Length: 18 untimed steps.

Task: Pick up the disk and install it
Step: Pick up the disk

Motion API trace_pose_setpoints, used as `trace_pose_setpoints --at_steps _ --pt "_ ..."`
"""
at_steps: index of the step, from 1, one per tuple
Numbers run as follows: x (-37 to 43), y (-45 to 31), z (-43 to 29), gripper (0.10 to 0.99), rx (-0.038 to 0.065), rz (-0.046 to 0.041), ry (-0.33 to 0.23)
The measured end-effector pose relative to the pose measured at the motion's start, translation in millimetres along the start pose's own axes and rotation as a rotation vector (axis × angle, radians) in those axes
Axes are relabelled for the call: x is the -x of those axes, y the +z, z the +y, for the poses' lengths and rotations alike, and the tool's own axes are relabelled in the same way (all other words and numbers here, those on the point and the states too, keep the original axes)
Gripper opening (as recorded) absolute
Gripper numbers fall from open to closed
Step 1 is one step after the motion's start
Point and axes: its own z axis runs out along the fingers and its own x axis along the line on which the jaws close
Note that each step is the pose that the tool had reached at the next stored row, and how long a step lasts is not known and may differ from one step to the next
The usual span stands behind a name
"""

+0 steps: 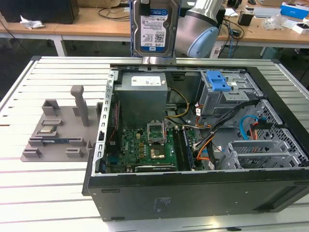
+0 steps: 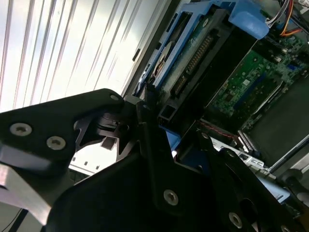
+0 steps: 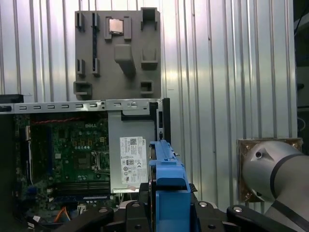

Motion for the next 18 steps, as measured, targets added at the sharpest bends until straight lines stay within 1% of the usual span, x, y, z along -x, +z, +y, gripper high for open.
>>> trace_pose_setpoints --at_steps 2,3,13,14,16,18 --pt "0.2 0.0 -5.3 0.365 0.000 0.0000 0.000" --pt "0.4 -0.1 -9.1 0.365 0.000 0.0000 0.000" --pt "1.4 -0.2 -33.1 0.365 0.000 0.0000 0.000" --pt "1.6 -0.2 -37.0 0.365 0.000 0.0000 0.000" --pt "1.7 -0.2 -41.8 0.365 0.000 0.0000 0.000" --pt "2.0 -0.3 -48.7 0.365 0.000 0.0000 0.000"
